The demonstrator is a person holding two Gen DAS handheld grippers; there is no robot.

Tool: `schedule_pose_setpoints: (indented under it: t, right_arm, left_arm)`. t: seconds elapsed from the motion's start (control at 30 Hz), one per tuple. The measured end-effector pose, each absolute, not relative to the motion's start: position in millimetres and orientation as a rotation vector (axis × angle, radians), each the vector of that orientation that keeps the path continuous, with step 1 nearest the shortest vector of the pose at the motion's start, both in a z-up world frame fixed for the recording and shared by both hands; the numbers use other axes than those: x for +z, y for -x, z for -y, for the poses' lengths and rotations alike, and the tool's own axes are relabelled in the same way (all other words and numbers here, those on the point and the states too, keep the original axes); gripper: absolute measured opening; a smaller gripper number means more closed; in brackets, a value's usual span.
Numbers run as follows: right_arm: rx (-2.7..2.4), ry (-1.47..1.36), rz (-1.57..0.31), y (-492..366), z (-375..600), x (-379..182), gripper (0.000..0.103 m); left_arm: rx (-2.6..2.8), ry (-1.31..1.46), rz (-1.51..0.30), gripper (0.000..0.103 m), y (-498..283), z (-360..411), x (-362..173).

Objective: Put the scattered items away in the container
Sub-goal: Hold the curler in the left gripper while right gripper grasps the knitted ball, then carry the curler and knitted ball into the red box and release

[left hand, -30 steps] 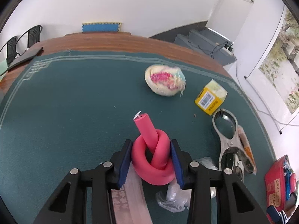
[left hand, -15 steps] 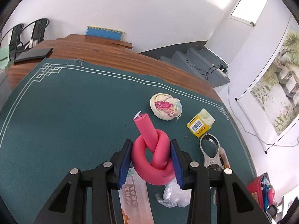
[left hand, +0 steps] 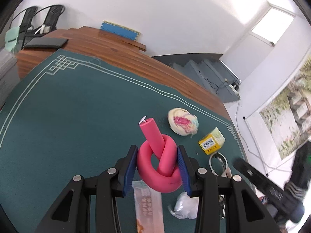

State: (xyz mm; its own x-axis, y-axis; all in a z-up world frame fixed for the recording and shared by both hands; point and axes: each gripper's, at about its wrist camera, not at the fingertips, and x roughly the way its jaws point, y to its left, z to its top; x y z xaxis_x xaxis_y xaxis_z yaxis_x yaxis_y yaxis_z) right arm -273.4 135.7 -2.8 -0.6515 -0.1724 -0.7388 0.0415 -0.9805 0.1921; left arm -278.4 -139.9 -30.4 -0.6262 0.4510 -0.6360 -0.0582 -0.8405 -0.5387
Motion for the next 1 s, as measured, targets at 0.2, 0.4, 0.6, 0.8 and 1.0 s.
schedule_pose_setpoints:
  t: [0.2,0.4,0.6,0.8,1.0]
  right_arm:
    - [-2.675,-1.368,0.209,343.7,-99.3,-23.3,0.065]
    - [-2.624,-1.478,0.262,398.9,-82.2,-47.5,0.065]
    - [-2.502,-1.524,0.440,421.2,-82.0,-69.5,0.062]
    - [-2.556,-1.448,0.377,395.8,-82.6,-51.0,0.055]
    - [-2.664,-1.317,0.328,333.8,-119.6,13.7,0.055]
  left_arm:
    - [2.513,1.187,0.746,0.042,282.7,151.9,-35.6]
    - [2.521,1.219,0.789,0.042,288.1,159.6,-44.2]
    - [2.525,1.221,0.764,0.042,289.1,153.8,-44.2]
    - [2.529,1.220,0.746,0.042,288.4,151.9,-43.3]
    - [2.511,1.212,0.674,0.042,283.7,133.3,-37.9]
